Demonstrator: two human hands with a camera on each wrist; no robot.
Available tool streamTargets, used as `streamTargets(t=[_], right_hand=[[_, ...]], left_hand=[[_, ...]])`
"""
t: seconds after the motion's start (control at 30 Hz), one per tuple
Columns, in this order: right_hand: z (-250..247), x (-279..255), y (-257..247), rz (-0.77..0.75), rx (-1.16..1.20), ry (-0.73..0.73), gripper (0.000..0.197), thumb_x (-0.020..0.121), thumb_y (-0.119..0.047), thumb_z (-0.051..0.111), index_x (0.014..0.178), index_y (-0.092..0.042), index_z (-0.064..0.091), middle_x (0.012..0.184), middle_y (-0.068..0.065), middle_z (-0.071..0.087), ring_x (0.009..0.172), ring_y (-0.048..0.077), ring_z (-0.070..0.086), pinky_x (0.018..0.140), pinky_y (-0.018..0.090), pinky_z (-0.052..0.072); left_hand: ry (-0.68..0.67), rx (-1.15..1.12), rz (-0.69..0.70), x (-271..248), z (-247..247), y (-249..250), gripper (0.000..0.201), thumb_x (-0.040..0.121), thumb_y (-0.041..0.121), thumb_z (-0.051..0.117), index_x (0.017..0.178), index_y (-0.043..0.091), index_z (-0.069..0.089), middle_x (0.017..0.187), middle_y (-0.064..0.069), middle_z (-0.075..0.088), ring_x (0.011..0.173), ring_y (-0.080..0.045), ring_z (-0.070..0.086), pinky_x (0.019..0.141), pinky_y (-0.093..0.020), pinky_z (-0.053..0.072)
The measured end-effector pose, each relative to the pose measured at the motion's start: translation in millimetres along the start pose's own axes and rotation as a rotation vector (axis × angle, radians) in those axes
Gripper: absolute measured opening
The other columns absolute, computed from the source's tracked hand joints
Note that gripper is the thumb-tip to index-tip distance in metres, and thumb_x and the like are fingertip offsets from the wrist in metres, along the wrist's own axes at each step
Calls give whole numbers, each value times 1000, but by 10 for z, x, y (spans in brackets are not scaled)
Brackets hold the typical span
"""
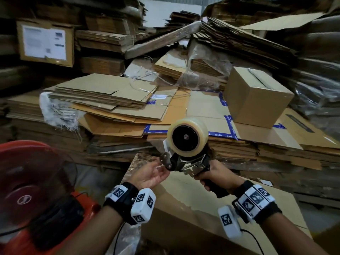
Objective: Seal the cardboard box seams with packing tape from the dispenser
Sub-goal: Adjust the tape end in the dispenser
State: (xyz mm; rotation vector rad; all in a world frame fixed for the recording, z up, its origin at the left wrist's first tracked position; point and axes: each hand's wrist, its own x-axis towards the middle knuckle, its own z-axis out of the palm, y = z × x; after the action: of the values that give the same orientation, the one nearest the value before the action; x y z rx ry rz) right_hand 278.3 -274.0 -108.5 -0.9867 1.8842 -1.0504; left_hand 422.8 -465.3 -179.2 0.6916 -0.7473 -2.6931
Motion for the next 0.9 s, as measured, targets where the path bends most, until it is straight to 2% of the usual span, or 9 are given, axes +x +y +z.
streamTargets(t=[0.13,0.2,0.27,0.43,0.53,0.6,0.73,0.83,0.9], right_hand=[[41,4,-54,-11,-27,-35,6,87,0,67,83,1,62,62,16,54,49,24,50,48,31,42],[48,15,-68,-11,-56,-52,11,87,-2,68,91,8,63,63,15,55,51,24,51,49,32,44],[53,33,-74,-6,-79,-64,16,87,-4,69,97,7,63,65,14,57,54,25,51,51,32,45],[73,57,-91,-9,-116,-88,22,85,-7,71,101,5,63,66,14,59,59,29,51,55,35,47],[75,70,-115,-9,-130,-91,24,85,-7,71,103,6,63,65,13,58,59,29,52,56,36,47],[75,83,-137,-15,-136,-93,22,85,-7,71,103,4,63,65,11,59,59,28,52,57,36,48],[50,100,-187,-34,-153,-92,22,86,-7,71,104,2,63,66,8,61,59,25,54,58,35,50],[43,106,-218,-37,-150,-89,24,86,-6,71,107,2,62,66,7,61,58,21,55,55,31,50],[46,110,-228,-46,-158,-86,21,86,-4,70,104,2,62,66,5,61,56,16,56,54,29,50]], left_hand=[[13,32,13,13,-55,-73,23,83,-6,56,104,1,63,91,-19,71,83,-20,60,57,-24,58],[60,116,46,13,-73,-85,21,91,-7,52,103,4,64,89,-14,71,79,-18,61,55,-23,56],[98,236,109,31,-98,-84,18,98,-1,48,104,7,63,91,-12,70,76,-19,63,56,-24,56],[56,441,152,19,-199,-26,21,101,5,40,109,7,60,105,-22,64,92,-29,62,76,-44,55],[3,396,99,-5,-239,0,26,102,9,44,119,-2,60,123,-31,61,102,-36,59,86,-48,56],[-8,299,53,-9,-259,26,29,101,12,44,122,-2,59,126,-31,58,99,-37,60,83,-47,57],[-14,199,17,-10,-292,94,27,100,11,46,120,-2,58,113,-26,64,84,-31,66,74,-42,60],[-40,190,34,-16,-270,143,24,97,3,51,119,-2,59,116,-27,66,96,-33,67,72,-39,61],[-22,217,73,3,-270,175,22,95,2,54,116,-3,61,114,-27,67,94,-33,70,69,-36,61]])
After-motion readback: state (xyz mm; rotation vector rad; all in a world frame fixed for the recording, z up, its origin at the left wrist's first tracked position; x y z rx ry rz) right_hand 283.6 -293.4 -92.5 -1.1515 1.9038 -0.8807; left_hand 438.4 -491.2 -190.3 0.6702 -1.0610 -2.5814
